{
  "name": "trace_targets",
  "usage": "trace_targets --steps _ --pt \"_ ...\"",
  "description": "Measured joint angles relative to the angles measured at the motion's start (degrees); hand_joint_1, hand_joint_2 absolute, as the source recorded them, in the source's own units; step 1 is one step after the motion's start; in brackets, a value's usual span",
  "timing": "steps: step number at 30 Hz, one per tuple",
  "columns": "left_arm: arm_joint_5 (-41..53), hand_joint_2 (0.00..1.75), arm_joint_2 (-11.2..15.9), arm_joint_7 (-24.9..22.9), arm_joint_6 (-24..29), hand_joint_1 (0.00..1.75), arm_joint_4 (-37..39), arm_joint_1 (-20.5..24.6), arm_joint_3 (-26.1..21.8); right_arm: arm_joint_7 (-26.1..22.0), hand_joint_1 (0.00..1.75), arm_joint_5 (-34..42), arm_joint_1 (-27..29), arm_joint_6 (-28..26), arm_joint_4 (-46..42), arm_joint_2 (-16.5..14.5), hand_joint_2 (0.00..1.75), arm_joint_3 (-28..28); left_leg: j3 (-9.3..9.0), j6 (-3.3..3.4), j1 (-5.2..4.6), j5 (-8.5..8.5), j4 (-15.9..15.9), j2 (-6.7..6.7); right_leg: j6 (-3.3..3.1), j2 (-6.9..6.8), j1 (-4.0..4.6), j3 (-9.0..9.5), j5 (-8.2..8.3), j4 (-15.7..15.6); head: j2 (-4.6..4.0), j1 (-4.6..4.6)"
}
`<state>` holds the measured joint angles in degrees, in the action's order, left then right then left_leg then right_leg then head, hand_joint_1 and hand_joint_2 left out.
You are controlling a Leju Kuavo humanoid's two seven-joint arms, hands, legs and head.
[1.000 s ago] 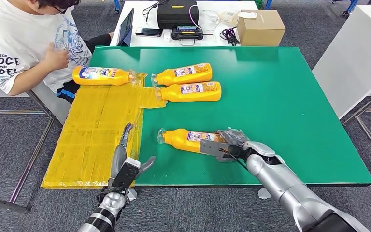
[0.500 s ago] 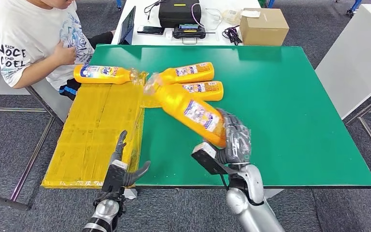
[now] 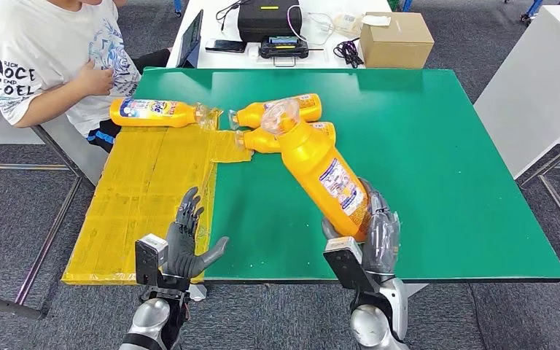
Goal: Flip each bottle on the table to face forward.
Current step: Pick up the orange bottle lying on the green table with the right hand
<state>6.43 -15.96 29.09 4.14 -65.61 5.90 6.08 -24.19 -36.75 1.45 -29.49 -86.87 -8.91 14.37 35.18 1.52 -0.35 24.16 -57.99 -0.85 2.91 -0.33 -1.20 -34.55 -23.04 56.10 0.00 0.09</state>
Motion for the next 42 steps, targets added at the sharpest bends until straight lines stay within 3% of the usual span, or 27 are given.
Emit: trace_targets --steps 6,16,42 --pt "-1.68 1.75 0.0 -1.27 -2.86 0.0 -4.86 -1.33 3.59 -2.46 1.75 -0.04 0.48 2.1 6.18 -2.35 1.75 1.17 0.02 0.0 0.01 0.01 0.01 -0.01 -0.01 0.0 0.0 -0.01 -0.01 0.0 0.0 -0.01" --pt "-1.8 1.75 -0.04 -2.41 -3.78 0.0 -5.66 -1.53 7.26 -2.23 1.75 -1.18 -1.44 3.41 14.28 -5.11 1.75 6.55 0.01 0.0 0.0 0.0 0.01 0.0 -0.01 0.0 0.0 -0.01 -0.01 0.0 0.0 0.0" --pt "-6.29 1.75 -0.04 -5.17 -6.86 0.0 -2.69 -0.69 7.97 0.95 1.75 -6.75 -7.59 2.86 25.7 -5.65 1.75 14.11 0.01 0.0 0.0 0.0 0.01 0.03 -0.01 0.03 0.0 -0.04 -0.01 0.0 0.0 0.0"
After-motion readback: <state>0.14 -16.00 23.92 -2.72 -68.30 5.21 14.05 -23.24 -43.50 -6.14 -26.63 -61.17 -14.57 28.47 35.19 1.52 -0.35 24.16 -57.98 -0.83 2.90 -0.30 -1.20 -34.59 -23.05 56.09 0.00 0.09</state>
